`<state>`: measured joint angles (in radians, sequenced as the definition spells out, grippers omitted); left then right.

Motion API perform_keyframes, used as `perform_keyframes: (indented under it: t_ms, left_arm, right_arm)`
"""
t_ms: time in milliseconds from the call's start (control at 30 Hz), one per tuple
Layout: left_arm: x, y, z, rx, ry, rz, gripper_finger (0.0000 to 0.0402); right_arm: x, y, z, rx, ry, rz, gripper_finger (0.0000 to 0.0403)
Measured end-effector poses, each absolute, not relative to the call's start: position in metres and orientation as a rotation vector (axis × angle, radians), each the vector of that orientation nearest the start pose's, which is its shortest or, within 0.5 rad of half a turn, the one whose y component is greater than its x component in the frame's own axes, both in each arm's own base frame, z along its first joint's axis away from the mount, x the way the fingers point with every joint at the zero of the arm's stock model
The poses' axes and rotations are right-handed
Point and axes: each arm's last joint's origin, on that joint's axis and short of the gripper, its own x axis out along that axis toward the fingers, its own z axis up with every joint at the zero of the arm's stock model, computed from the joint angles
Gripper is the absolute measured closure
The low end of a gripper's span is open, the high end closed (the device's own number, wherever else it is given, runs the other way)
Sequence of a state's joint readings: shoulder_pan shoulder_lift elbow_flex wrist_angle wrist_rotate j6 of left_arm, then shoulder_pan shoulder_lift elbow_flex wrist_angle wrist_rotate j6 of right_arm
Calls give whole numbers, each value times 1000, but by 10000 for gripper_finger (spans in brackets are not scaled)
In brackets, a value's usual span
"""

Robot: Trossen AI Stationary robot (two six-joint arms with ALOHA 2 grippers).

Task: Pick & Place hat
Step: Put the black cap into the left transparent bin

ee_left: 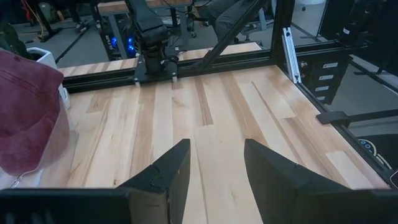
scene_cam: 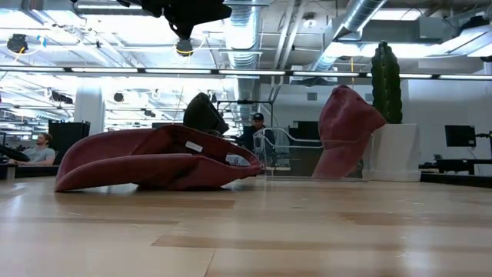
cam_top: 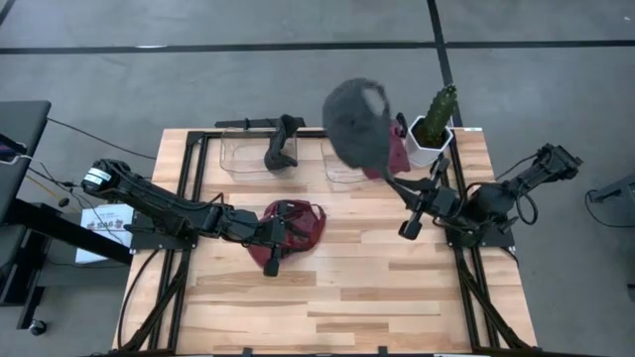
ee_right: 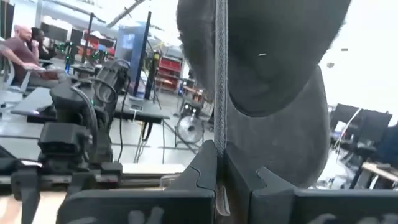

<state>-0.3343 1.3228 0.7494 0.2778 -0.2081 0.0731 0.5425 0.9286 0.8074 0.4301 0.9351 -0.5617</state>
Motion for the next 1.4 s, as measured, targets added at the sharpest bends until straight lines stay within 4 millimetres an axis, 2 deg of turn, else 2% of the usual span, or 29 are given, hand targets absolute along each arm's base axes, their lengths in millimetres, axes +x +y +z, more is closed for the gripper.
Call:
perform_keyframes:
  t_ms: [167,267,500,767,967,1200,1400]
  left_arm:
    - [271,-86,253,178,248,-76,253]
    - [267,-81,267,262,180,36,253]
    - [237,-63,347,386,-160,256,253]
    - [226,-38,398,599,-386,497,253]
    - [243,-29,426,717,-399,599,253]
    - [283,-36,450,916,-368,664,253]
    - [322,-34,449,1104,-274,724,253]
  right_arm:
    - [178,81,373,-366,-141,-422,402]
    - [178,81,372,-370,-137,-416,402]
    - [183,84,365,-361,-96,-388,402]
    - [200,94,350,-371,-45,-371,402]
    - [210,100,340,-381,-14,-363,402]
    - [218,105,331,-388,12,-357,402]
    - [219,106,330,-371,16,-354,402]
